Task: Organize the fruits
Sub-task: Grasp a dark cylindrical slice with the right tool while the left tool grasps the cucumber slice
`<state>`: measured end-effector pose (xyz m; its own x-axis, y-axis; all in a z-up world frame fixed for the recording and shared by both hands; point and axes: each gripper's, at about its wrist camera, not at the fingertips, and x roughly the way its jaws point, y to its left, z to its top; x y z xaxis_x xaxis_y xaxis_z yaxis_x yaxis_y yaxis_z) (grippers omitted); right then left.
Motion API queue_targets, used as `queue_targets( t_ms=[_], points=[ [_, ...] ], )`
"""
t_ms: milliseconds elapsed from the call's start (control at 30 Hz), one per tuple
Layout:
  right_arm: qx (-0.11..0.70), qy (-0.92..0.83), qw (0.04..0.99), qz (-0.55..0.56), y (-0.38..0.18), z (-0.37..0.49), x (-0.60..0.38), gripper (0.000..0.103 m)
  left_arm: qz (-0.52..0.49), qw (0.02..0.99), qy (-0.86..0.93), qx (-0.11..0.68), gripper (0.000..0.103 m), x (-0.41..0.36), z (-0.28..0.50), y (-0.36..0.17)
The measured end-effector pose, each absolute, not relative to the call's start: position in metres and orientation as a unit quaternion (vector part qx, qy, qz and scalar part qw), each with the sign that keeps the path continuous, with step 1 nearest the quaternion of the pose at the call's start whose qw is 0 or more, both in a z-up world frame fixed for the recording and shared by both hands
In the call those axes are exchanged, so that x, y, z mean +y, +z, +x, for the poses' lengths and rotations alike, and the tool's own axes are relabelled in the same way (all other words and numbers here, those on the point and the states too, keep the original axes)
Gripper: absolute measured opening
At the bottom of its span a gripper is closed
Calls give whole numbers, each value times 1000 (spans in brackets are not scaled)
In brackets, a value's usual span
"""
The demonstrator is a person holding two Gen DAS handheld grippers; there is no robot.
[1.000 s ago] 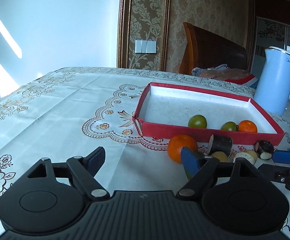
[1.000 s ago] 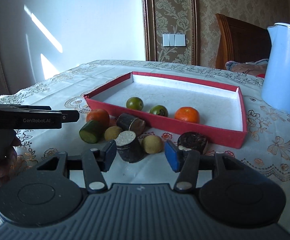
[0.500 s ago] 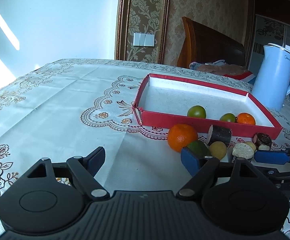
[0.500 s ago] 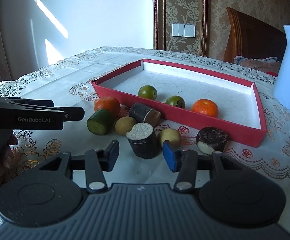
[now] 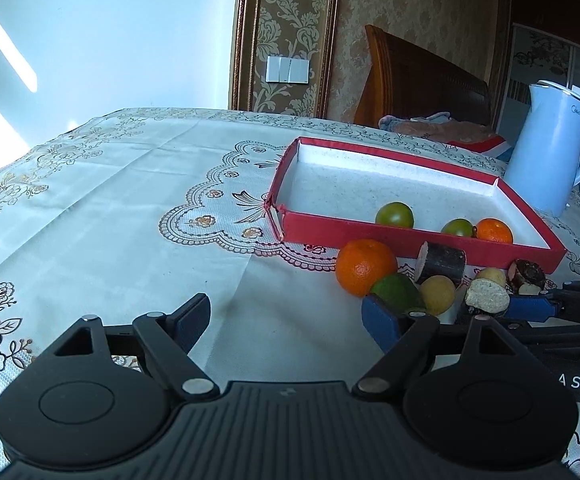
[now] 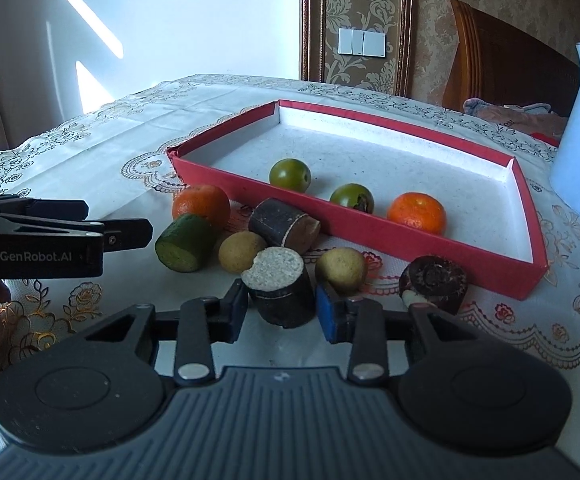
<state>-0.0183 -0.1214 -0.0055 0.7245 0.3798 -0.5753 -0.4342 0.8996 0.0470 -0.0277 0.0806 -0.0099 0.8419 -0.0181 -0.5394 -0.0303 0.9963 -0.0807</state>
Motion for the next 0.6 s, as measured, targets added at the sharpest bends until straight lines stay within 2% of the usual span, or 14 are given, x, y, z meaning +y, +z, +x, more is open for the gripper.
queue_targets(
  t_ms=[600],
  points=[
    [296,204,933,1,-8,-47,-161,34,-14,959,-31,282,83,50,-33,-8]
  ],
)
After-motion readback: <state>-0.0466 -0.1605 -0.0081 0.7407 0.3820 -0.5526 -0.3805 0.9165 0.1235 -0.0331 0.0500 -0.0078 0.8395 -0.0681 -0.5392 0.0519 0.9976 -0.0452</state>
